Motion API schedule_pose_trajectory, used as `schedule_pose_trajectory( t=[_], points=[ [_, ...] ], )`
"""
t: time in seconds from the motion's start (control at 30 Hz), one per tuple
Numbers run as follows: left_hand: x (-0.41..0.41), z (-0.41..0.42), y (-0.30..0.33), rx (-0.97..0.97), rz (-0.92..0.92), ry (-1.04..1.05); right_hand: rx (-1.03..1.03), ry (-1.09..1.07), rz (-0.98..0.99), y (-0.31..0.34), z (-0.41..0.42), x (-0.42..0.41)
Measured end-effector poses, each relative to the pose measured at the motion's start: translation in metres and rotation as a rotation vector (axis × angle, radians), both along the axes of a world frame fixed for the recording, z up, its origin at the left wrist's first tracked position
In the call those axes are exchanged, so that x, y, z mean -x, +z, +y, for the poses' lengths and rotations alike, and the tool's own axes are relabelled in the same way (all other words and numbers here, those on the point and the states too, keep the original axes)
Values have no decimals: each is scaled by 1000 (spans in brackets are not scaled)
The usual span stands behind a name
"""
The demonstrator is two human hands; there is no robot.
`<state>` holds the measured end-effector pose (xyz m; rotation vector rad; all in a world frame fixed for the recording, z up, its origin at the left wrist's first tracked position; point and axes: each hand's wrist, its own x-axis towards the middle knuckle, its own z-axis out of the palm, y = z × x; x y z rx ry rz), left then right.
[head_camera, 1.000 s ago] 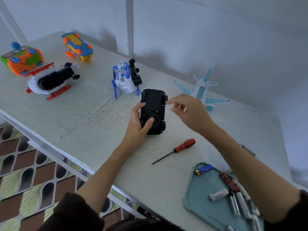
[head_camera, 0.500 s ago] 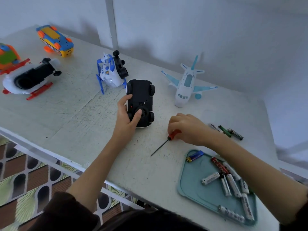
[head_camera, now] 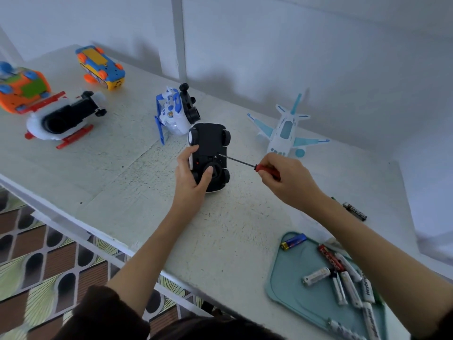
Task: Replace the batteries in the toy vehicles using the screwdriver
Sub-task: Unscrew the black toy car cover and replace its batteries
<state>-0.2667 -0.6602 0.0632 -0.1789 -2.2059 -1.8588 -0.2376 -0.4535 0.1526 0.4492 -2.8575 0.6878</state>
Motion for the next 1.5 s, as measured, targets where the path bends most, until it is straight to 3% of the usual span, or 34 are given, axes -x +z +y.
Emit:
schedule_pose_trajectory(
  t=[0.5, 0.8, 1.0, 1.2, 1.37, 1.43, 1.5],
  points=[
    [-1, 1, 1, 2, -12, -1, -78, 15, 11, -3, -5, 8],
    [-1, 1, 0, -10, -26, 7, -215, 110, 232, 6, -6, 5],
    [-1, 1, 0, 20, -12, 13, -134, 25, 475, 28, -15, 11],
    [-2, 1, 1, 12, -24, 15, -241, -109, 240, 46, -34, 14],
    [-3, 1, 2, 26, -16, 15, -14, 149, 170, 69, -39, 13],
    [-3, 1, 1, 17, -19, 18, -83, 83, 144, 73, -45, 12],
    [-3, 1, 1, 13, -22, 20, -304, -47, 145, 73, -50, 15]
  ],
)
